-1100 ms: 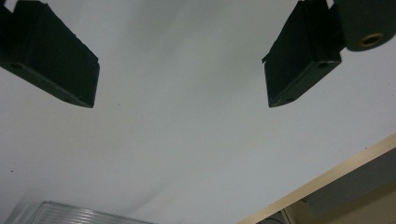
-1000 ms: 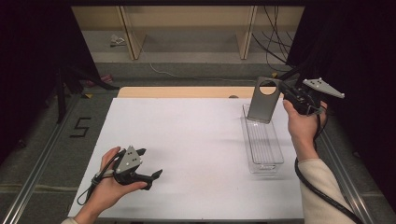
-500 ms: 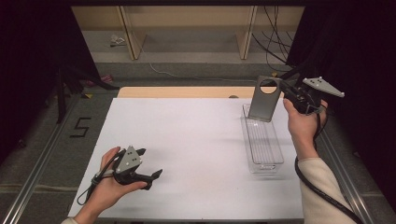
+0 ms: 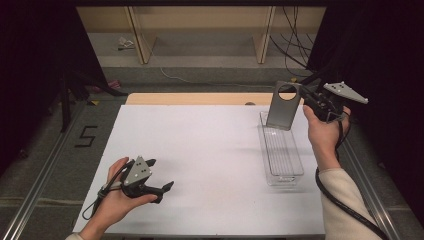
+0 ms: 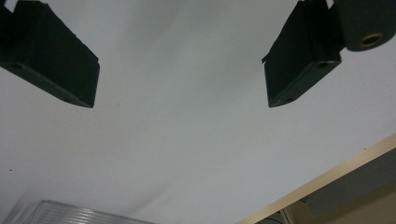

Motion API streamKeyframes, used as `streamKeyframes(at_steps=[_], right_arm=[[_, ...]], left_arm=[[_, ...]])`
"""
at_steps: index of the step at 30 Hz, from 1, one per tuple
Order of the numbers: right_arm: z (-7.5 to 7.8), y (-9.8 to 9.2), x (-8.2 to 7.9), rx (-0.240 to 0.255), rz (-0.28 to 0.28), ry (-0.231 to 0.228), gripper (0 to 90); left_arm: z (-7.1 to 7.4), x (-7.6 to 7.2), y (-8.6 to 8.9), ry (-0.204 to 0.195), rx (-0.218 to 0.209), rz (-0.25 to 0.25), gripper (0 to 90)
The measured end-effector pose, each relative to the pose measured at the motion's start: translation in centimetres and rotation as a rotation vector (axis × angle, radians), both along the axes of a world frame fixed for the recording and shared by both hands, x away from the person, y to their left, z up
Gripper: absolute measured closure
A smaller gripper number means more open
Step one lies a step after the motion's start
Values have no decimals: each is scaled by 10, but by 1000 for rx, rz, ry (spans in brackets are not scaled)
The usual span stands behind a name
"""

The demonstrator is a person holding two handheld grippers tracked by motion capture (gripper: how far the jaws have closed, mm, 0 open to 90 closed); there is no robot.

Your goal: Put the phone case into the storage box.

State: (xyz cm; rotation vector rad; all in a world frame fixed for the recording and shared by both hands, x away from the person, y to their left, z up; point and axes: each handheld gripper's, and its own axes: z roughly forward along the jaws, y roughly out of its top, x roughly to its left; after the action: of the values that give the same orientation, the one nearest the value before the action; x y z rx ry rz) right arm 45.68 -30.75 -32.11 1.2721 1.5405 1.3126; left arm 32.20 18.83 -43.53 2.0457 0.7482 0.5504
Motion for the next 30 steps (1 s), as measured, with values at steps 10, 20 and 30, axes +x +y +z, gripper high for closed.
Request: streamKeyframes(at_steps=[10,20,30], right_arm=[[1,1,1,-11,0,-7,847],[3,1,2,-14,-4,-16,847],[3,3,4,-23,-3,-18,847]], left_arm=[[1,0,0,-2,1,2,97],[1,0,0,-2,2,1,97],[1,-1,1,-3,1,3,97]])
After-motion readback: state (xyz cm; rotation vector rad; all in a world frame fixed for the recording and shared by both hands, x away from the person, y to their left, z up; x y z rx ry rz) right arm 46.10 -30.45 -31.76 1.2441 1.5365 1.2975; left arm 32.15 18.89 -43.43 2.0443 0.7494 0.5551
